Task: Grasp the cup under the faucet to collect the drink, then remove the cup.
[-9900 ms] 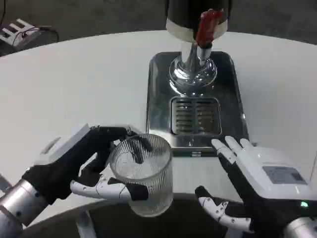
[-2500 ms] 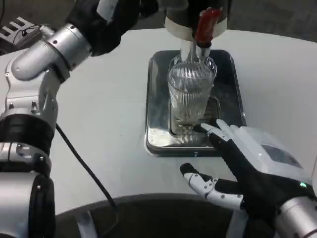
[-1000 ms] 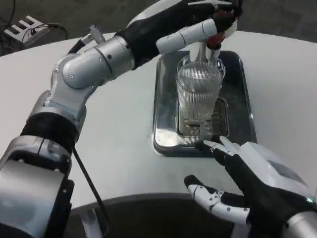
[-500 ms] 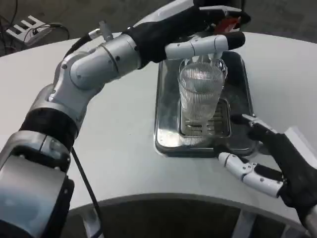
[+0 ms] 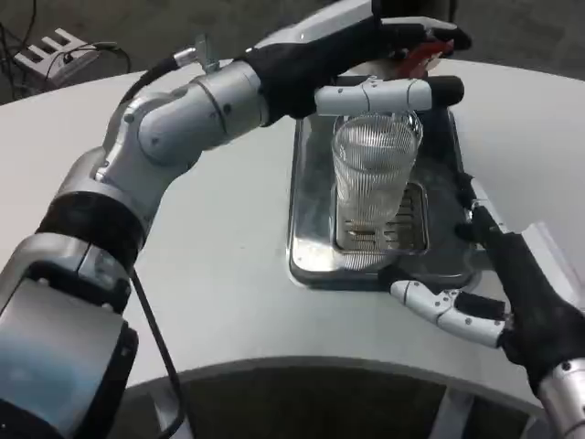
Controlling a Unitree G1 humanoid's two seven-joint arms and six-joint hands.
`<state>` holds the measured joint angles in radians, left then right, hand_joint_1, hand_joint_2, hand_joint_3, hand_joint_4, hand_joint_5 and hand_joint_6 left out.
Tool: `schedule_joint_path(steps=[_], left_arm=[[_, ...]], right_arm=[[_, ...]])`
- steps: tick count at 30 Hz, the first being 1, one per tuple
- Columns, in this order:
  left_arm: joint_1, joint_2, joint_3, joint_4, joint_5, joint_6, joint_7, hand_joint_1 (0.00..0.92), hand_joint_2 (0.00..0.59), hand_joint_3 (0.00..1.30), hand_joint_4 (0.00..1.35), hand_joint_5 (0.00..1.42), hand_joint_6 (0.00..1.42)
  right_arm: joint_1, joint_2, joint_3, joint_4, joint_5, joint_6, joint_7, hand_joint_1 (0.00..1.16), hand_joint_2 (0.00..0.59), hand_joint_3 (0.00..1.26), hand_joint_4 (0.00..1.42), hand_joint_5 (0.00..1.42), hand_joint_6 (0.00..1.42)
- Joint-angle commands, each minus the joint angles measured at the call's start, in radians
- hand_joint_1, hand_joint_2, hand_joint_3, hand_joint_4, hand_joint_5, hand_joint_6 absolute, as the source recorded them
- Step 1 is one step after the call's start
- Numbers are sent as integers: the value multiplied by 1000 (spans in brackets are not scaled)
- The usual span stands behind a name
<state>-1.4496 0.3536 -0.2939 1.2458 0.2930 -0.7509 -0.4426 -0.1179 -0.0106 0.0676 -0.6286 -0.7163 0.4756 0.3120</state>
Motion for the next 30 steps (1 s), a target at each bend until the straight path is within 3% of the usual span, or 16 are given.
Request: schedule_joint_path(steps=[1,4,11,18,21,30], left_arm=[[19,-30,-58,20,82,-21,-30,0,92,223,161,274,255],[16,-30,-63,20,95,-29,-20,0,92,223,161,263,243],[15,-30,-72,17,93,-44,-13,0,86,223,154,262,240],[17,-31,-63,15,80,-51,-3,0,69,215,157,262,239],[17,-30,-57,14,74,-53,-3,0,64,214,159,262,239],[12,-21,-42,11,63,-59,-5,0,62,214,160,262,239]], right_arm=[[-12,-12,27,46,32,-37,-61,675,236,5,32,133,207],[-22,-18,29,86,58,-63,-104,683,230,0,32,95,177],[-84,-2,44,188,38,-102,-278,713,222,0,56,75,133],[-189,2,36,361,99,-117,-353,725,213,0,38,65,111],[-252,-11,41,456,127,-112,-350,724,202,0,14,14,88],[-329,-10,18,568,193,-143,-426,719,200,0,4,4,79]])
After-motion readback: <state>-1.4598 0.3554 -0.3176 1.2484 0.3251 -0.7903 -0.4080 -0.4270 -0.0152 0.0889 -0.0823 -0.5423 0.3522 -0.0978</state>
